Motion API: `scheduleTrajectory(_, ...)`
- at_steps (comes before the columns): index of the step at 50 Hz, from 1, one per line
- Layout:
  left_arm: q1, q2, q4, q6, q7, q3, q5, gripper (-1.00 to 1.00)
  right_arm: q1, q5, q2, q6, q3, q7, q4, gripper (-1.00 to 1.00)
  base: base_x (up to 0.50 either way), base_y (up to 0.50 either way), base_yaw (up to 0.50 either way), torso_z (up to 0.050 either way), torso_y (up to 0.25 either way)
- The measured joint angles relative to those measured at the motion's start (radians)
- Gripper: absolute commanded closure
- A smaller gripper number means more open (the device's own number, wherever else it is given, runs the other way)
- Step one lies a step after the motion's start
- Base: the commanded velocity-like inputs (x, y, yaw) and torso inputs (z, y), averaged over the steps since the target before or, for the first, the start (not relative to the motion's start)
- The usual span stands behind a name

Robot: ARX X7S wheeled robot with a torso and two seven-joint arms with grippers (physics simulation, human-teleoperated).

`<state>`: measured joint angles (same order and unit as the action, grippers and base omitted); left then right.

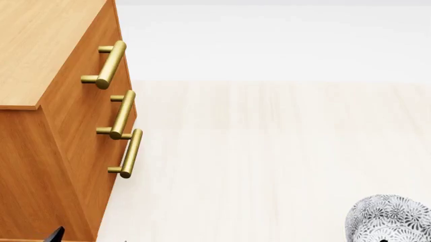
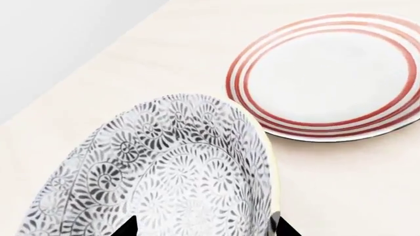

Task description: Put the bowl on top of the cabinet.

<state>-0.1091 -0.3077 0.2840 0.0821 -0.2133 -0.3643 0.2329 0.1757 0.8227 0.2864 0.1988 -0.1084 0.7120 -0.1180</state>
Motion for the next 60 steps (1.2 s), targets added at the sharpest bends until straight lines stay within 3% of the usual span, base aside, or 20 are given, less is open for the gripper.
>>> scheduleTrajectory(25,0.003,-0.006,-0.001,0.002,-0.009,-0.006,0.004,-1.0,0.033,0.035,0.002,0.009,-0.008,-0.007,-0.04,-1.0,0.0,0.0,0.0,0.0,0.0)
scheduleTrajectory(26,0.003,-0.006,-0.001,0.002,-0.009,-0.006,0.004,-1.0,0.033,0.036,0.002,0.009,-0.009,-0.007,-0.041,1.0,0.0,0.0,0.0,0.0,0.0)
scheduleTrajectory(60,0.011,-0.012,-0.01,0.005,-0.018,-0.015,0.011,-1.0,-0.054,0.056,0.004,-0.031,-0.026,-0.033,0.04,1.0,0.0,0.0,0.0,0.0,0.0)
